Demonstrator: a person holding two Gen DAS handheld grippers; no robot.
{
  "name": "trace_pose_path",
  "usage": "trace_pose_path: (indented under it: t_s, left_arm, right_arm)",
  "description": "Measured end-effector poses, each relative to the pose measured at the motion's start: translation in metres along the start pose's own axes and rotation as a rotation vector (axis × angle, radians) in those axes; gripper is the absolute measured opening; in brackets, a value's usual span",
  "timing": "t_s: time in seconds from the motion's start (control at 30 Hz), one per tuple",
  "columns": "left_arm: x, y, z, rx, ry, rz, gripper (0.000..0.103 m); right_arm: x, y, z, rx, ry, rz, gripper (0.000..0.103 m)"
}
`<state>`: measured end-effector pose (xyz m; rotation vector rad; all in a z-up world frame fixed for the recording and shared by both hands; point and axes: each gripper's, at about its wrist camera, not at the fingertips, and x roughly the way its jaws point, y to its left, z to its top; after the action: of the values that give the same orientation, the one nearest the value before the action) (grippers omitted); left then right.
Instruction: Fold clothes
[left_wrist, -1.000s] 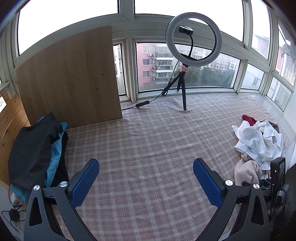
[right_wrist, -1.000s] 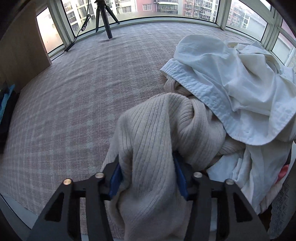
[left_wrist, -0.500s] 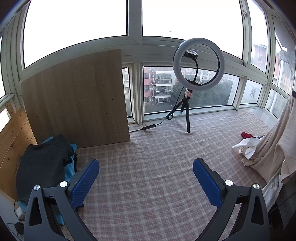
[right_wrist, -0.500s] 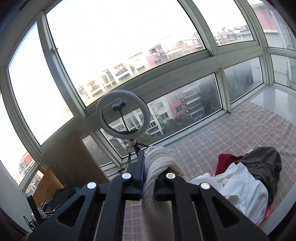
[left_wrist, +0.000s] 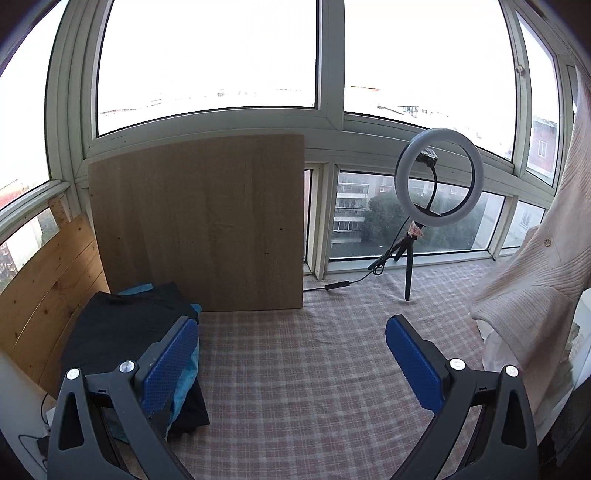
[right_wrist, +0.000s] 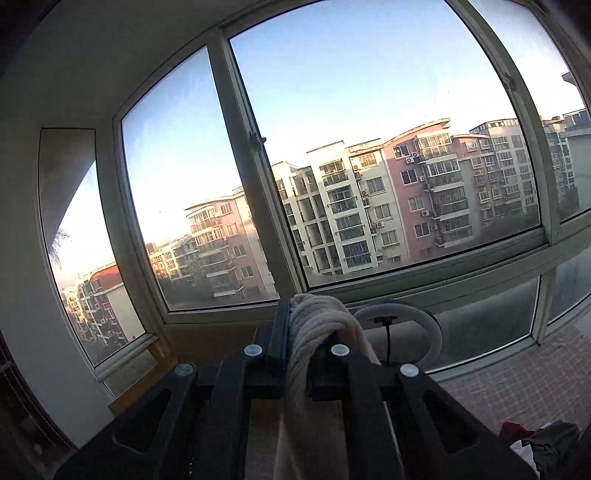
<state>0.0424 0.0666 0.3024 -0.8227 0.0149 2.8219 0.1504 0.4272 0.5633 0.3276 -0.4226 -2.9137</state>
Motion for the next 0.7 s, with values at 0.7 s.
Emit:
trace_pose_path:
  t_s: [0.7]
  left_arm:
    - [0.115,-0.153,-0.115,0.174,0.411,-0.287,0.102]
  right_arm:
    - [-0.011,-0.238,-0.374,0.246,0.710,-0.623,0.031]
